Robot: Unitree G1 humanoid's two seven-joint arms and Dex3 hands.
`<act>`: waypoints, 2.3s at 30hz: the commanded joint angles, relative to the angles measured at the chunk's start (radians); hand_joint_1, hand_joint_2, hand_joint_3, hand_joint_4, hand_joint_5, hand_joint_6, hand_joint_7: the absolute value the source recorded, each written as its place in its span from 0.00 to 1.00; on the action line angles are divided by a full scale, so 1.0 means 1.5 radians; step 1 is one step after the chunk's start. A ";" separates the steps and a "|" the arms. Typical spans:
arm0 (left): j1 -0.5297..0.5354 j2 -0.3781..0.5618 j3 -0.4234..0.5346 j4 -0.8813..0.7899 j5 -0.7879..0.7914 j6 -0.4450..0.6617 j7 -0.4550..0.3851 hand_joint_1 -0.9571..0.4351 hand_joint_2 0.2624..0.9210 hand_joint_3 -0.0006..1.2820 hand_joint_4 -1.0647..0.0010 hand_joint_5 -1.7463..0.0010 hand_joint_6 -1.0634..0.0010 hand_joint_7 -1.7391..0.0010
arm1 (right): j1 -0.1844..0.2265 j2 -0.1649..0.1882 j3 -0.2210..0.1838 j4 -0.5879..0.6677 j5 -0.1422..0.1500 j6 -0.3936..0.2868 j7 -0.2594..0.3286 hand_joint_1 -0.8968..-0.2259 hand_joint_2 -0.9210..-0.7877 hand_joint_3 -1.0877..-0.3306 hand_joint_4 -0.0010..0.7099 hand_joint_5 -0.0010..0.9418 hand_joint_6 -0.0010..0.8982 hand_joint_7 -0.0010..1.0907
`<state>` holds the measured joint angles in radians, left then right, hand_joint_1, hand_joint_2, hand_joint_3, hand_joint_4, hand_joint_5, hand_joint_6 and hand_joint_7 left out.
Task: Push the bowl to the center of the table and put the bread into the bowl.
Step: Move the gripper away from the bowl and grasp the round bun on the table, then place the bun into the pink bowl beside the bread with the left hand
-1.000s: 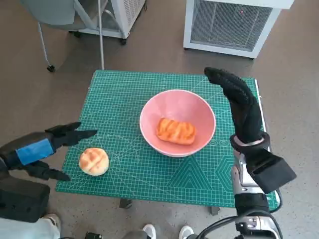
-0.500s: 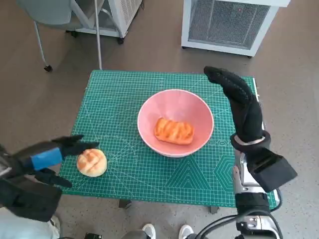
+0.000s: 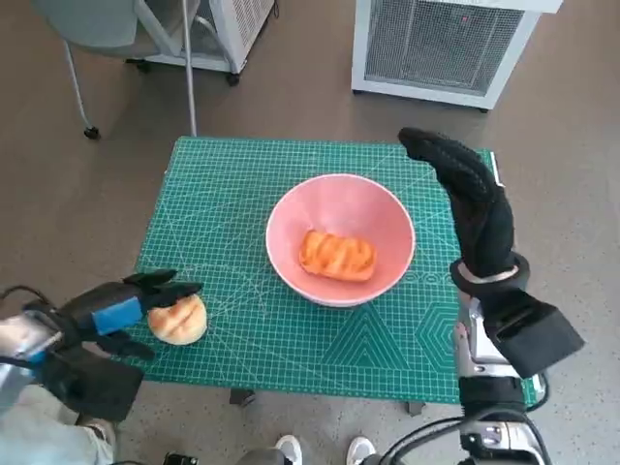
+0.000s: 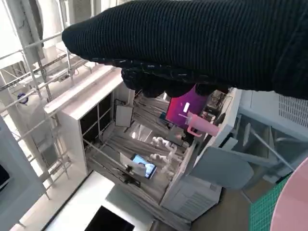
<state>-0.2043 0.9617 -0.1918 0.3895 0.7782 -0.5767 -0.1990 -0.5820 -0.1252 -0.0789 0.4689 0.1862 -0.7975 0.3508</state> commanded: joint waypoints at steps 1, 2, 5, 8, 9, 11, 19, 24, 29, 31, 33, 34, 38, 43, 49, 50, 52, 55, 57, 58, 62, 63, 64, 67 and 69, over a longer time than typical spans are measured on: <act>-0.014 -0.024 -0.042 0.054 0.040 -0.016 0.063 0.65 0.90 0.02 0.72 0.98 0.66 0.97 | 0.017 -0.006 -0.001 -0.005 0.006 0.015 0.006 0.36 0.00 0.37 0.34 0.00 0.00 0.58; -0.017 -0.025 -0.048 0.062 0.044 -0.018 0.074 0.66 0.92 0.03 0.68 0.97 0.63 0.97 | 0.017 -0.007 -0.001 -0.007 0.007 0.015 0.007 0.36 0.00 0.37 0.34 0.00 0.00 0.58; -0.038 -0.034 -0.074 0.104 0.070 -0.031 0.124 0.67 0.97 0.08 0.56 0.96 0.57 0.95 | 0.019 -0.008 0.000 -0.007 0.008 0.017 0.007 0.36 0.00 0.37 0.34 0.00 0.00 0.58; -0.062 -0.035 -0.101 0.146 0.099 -0.046 0.184 0.68 0.99 0.14 0.44 0.90 0.49 0.89 | 0.019 -0.008 0.001 -0.006 0.008 0.017 0.007 0.36 0.00 0.37 0.34 0.00 0.00 0.58; -0.069 -0.035 -0.110 0.159 0.108 -0.051 0.207 0.68 0.99 0.16 0.42 0.86 0.50 0.83 | 0.019 -0.008 0.001 -0.005 0.007 0.017 0.007 0.36 0.00 0.37 0.34 0.00 0.00 0.58; -0.083 -0.035 -0.124 0.181 0.121 -0.059 0.240 0.69 1.00 0.20 0.48 0.63 0.59 0.57 | 0.019 -0.008 0.001 -0.005 0.005 0.017 0.006 0.36 0.00 0.37 0.35 0.00 0.00 0.58; -0.128 -0.041 -0.179 0.250 0.156 -0.059 0.318 0.69 1.00 0.22 0.59 0.24 0.64 0.16 | 0.016 -0.007 0.000 0.002 0.004 0.016 0.005 0.36 0.00 0.37 0.35 0.00 0.00 0.59; -0.135 -0.035 -0.192 0.251 0.146 -0.057 0.314 0.69 1.00 0.18 0.55 0.26 0.56 0.18 | 0.017 -0.006 -0.001 0.003 0.006 0.017 0.006 0.36 0.00 0.37 0.35 0.00 0.00 0.59; -0.135 -0.021 -0.179 0.223 0.109 -0.069 0.290 0.69 1.00 0.17 0.53 0.24 0.54 0.22 | 0.019 -0.005 -0.001 0.000 0.008 0.018 0.006 0.36 0.00 0.37 0.35 0.00 0.00 0.59; -0.136 -0.015 -0.165 0.207 0.079 -0.080 0.274 0.69 1.00 0.16 0.52 0.24 0.54 0.23 | 0.018 -0.006 -0.001 0.001 0.009 0.018 0.007 0.36 0.00 0.37 0.35 0.00 0.00 0.59; -0.136 -0.009 -0.148 0.189 0.044 -0.092 0.256 0.69 1.00 0.16 0.51 0.23 0.55 0.24 | 0.017 -0.006 -0.002 0.001 0.010 0.019 0.007 0.36 0.00 0.37 0.35 0.00 0.00 0.59; -0.135 -0.007 -0.141 0.181 0.030 -0.097 0.250 0.69 1.00 0.16 0.51 0.23 0.55 0.24 | 0.017 -0.006 -0.002 0.001 0.010 0.019 0.007 0.36 0.00 0.37 0.35 0.00 0.00 0.59; -0.132 0.000 -0.098 0.121 -0.031 -0.113 0.228 0.69 1.00 0.17 0.52 0.21 0.56 0.24 | 0.014 -0.008 -0.003 0.005 0.012 0.019 0.009 0.36 0.00 0.37 0.35 0.00 0.00 0.59; -0.143 0.003 -0.038 0.016 -0.095 -0.112 0.187 0.69 1.00 0.17 0.53 0.23 0.55 0.23 | 0.009 -0.008 -0.004 0.011 0.013 0.019 0.011 0.35 0.00 0.37 0.35 0.00 0.00 0.59; -0.194 -0.029 0.014 -0.089 -0.132 -0.083 0.146 0.69 1.00 0.11 0.44 0.30 0.49 0.26 | 0.004 -0.008 -0.004 0.019 0.011 0.015 0.012 0.35 0.00 0.37 0.35 0.00 0.00 0.59; -0.205 -0.037 0.017 -0.100 -0.134 -0.077 0.141 0.69 1.00 0.11 0.44 0.30 0.48 0.26 | 0.003 -0.008 -0.004 0.020 0.010 0.014 0.012 0.35 0.00 0.37 0.35 0.00 0.00 0.59; -0.235 -0.059 0.019 -0.113 -0.131 -0.069 0.136 0.69 1.00 0.11 0.43 0.30 0.48 0.27 | 0.001 -0.007 -0.004 0.025 0.010 0.012 0.013 0.35 0.00 0.37 0.35 0.00 0.00 0.59; -0.284 -0.103 0.009 -0.117 -0.123 -0.061 0.136 0.69 1.00 0.10 0.42 0.31 0.48 0.27 | -0.002 -0.007 -0.004 0.031 0.010 0.009 0.014 0.36 0.00 0.37 0.35 0.00 0.00 0.59; -0.316 -0.134 -0.002 -0.112 -0.111 -0.056 0.142 0.69 1.00 0.10 0.42 0.31 0.48 0.27 | -0.002 -0.006 -0.004 0.034 0.009 0.005 0.015 0.36 0.00 0.37 0.35 0.00 0.00 0.59; -0.335 -0.156 -0.012 -0.107 -0.100 -0.052 0.147 0.69 1.00 0.10 0.42 0.31 0.48 0.27 | -0.002 -0.006 -0.003 0.037 0.008 0.003 0.015 0.36 0.00 0.37 0.35 0.00 0.00 0.59; -0.384 -0.221 -0.043 -0.075 -0.075 -0.049 0.157 0.69 1.00 0.10 0.42 0.31 0.48 0.27 | -0.002 -0.006 -0.003 0.045 0.006 -0.005 0.015 0.35 0.00 0.37 0.35 0.00 0.00 0.59; -0.393 -0.232 -0.049 -0.066 -0.071 -0.050 0.159 0.69 1.00 0.10 0.42 0.31 0.48 0.27 | -0.002 -0.006 -0.003 0.046 0.006 -0.007 0.015 0.35 0.00 0.37 0.35 0.00 0.00 0.59; -0.404 -0.245 -0.057 -0.055 -0.066 -0.052 0.160 0.69 1.00 0.10 0.42 0.31 0.48 0.27 | -0.001 -0.006 -0.003 0.047 0.006 -0.009 0.015 0.35 0.00 0.37 0.35 0.00 0.00 0.59; -0.432 -0.274 -0.078 -0.020 -0.051 -0.061 0.162 0.69 1.00 0.10 0.41 0.31 0.47 0.27 | 0.001 -0.007 -0.003 0.048 0.007 -0.012 0.016 0.35 0.00 0.37 0.35 0.00 0.00 0.59; -0.450 -0.290 -0.092 0.004 -0.040 -0.064 0.162 0.69 1.00 0.09 0.41 0.32 0.47 0.27 | 0.003 -0.009 -0.003 0.046 0.008 -0.013 0.017 0.35 0.00 0.37 0.35 0.00 0.00 0.59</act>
<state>-0.8364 0.5530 -0.3016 0.3417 0.6884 -0.6657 0.0336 -0.5912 -0.1348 -0.0808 0.5252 0.1952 -0.8193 0.3657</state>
